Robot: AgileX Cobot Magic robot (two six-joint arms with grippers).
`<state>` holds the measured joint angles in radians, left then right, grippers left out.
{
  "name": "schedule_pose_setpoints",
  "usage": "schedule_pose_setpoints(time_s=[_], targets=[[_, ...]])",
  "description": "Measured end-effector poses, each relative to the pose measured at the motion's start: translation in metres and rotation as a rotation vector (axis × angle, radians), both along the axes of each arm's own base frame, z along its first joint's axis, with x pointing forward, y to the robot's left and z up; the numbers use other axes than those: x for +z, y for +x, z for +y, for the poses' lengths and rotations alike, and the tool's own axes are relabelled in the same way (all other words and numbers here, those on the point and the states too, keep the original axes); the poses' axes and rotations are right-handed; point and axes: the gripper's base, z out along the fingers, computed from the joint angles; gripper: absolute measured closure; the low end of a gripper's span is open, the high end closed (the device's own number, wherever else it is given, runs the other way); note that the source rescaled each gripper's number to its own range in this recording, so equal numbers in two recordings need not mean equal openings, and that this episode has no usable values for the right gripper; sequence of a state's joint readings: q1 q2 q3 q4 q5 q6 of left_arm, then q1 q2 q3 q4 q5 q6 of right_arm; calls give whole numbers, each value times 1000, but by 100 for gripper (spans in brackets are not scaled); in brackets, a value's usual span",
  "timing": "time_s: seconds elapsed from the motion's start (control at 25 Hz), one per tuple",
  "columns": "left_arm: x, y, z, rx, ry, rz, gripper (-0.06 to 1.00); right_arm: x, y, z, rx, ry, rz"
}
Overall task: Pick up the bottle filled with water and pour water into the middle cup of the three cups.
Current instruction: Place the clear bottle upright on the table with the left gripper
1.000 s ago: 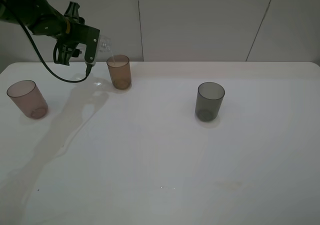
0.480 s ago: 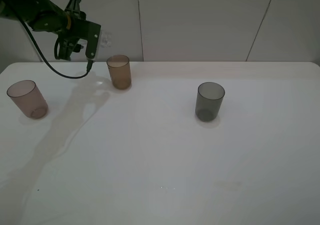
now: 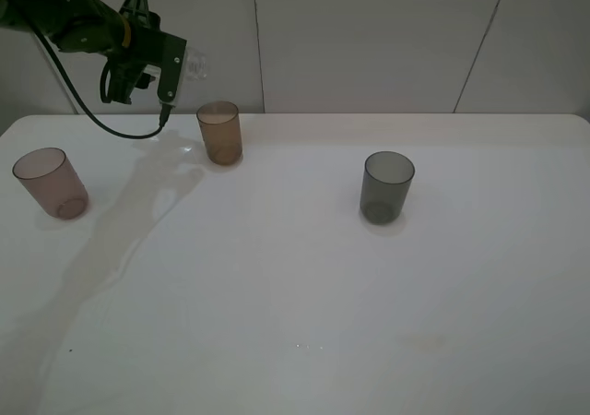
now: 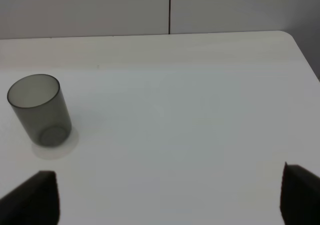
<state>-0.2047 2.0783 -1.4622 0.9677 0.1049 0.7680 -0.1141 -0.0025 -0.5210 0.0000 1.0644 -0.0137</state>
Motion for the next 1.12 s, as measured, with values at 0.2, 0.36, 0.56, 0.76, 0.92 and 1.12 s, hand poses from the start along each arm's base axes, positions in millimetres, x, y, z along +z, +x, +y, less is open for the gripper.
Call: schedule_pose_setpoints(time_s=[0.2,0.36,0.56,0.76,0.92,1.12], targets=[[0,0,0,-21,31,-6,93,0,0,0,0,0,0],[0,0,0,-37,57,-10,93,0,0,0,0,0,0],[1,0,-3,-55,74,-16,93,0,0,0,0,0,0],[2,0,-5,-72,80,-24,93,0,0,0,0,0,0],[2,0,-5,-82,95,-26,93,0,0,0,0,0,0],[2,0,-5,-103,129,-29,93,0,0,0,0,0,0]])
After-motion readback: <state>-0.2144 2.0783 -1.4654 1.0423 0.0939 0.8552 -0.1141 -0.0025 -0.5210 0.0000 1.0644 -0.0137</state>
